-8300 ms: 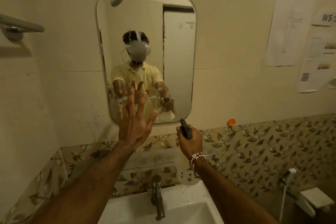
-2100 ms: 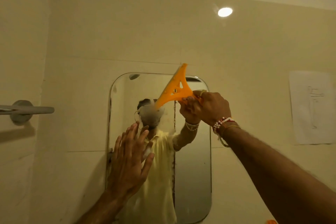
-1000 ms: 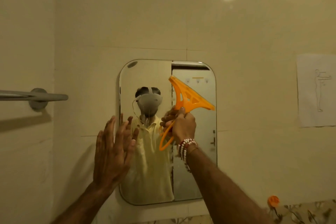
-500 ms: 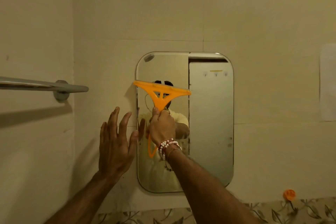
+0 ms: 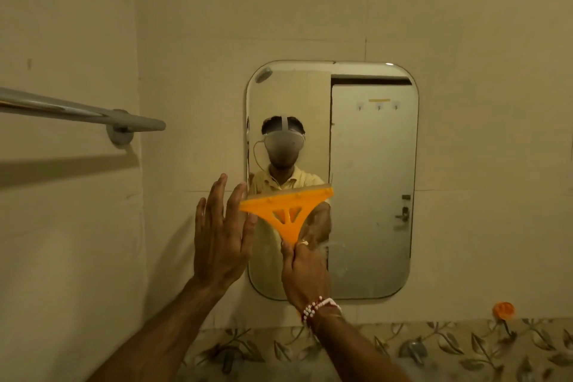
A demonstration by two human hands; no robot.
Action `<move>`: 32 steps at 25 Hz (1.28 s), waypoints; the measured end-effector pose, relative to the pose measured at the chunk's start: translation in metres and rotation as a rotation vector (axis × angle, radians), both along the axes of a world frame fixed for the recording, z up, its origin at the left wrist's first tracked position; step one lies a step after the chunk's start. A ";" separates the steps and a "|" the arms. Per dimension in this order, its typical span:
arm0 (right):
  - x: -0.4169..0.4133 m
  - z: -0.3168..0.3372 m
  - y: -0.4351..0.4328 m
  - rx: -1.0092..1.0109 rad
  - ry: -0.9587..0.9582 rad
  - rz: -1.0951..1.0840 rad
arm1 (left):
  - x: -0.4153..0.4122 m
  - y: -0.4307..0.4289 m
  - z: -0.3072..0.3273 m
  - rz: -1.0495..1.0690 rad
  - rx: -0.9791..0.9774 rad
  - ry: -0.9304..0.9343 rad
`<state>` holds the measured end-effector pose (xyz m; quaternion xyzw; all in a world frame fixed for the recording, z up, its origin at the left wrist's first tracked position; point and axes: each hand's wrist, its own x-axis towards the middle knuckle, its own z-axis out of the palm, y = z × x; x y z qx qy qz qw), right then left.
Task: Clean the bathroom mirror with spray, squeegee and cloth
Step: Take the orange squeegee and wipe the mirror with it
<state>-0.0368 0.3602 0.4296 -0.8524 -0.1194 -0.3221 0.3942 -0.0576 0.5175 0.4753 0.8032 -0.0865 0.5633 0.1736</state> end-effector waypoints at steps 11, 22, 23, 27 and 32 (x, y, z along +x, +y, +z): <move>-0.013 -0.124 -0.011 -0.136 0.133 0.000 | 0.002 -0.013 -0.030 0.012 0.038 0.033; -0.029 -0.143 -0.034 -0.130 0.107 -0.013 | -0.001 -0.022 -0.037 0.018 0.030 0.046; -0.031 -0.143 -0.038 -0.111 0.095 -0.013 | -0.001 -0.024 -0.034 0.012 0.027 0.038; -0.028 -0.105 -0.056 -0.018 -0.037 -0.016 | 0.003 -0.035 -0.014 0.018 0.094 0.008; -0.007 0.012 -0.082 0.173 -0.252 -0.067 | 0.014 -0.059 0.032 0.014 0.113 -0.004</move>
